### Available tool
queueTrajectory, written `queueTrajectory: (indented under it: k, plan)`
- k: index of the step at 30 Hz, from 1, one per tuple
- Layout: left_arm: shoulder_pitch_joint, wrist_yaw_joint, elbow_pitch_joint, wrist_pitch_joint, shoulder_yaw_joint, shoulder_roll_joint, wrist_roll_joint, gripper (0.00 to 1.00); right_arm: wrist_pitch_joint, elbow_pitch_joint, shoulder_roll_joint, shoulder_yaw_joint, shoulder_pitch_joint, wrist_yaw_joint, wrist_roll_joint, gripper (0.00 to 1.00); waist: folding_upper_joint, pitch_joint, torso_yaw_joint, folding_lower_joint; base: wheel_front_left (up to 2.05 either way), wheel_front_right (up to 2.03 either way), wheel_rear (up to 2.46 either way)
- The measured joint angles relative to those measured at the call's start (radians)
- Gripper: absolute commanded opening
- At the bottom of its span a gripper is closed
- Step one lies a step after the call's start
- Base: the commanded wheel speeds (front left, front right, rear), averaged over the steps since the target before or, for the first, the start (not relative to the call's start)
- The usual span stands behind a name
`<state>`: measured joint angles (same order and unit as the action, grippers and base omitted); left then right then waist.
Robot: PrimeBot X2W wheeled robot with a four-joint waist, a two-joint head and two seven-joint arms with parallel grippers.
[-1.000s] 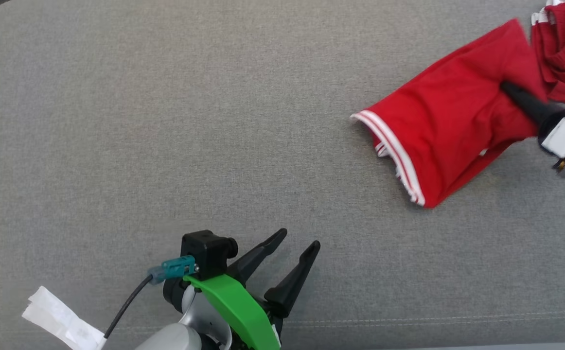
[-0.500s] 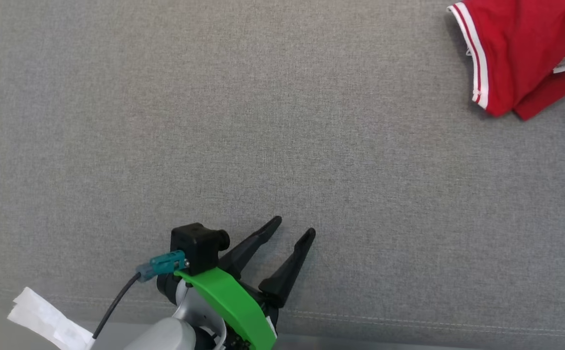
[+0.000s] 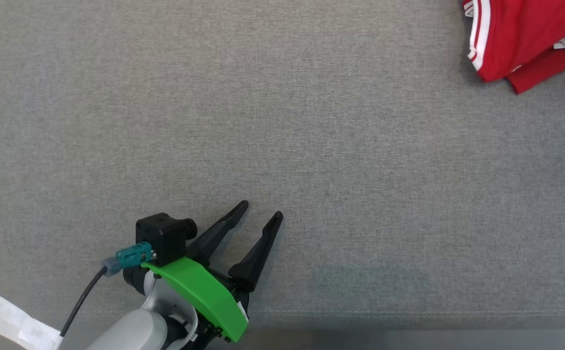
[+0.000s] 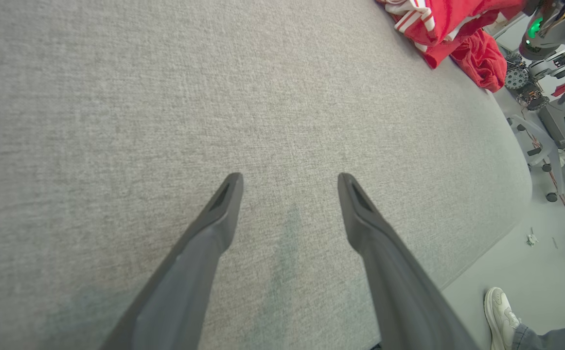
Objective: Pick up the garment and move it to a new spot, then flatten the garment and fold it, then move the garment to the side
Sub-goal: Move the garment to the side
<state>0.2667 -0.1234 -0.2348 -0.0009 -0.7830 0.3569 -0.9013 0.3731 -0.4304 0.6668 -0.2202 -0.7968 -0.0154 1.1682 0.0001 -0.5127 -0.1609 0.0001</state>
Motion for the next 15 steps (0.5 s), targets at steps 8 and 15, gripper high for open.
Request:
queueTrajectory:
  k: [8, 15]
  plan:
    - [0.000, 0.000, -0.009, 0.021, 0.005, 0.031, 0.007, 1.00, -0.036, -0.039, -0.008, 0.030, 0.001, -0.006, 0.011, 0.00, 0.0000, -0.020, 0.085, 0.0000, 0.00, 0.00, 0.00]
    - [0.000, 0.000, -0.035, 0.044, 0.004, 0.039, 0.019, 1.00, -0.074, -0.054, 0.019, 0.054, -0.003, -0.010, 0.007, 0.00, 0.0000, -0.050, 0.129, 0.0000, 0.00, 0.00, 0.00]
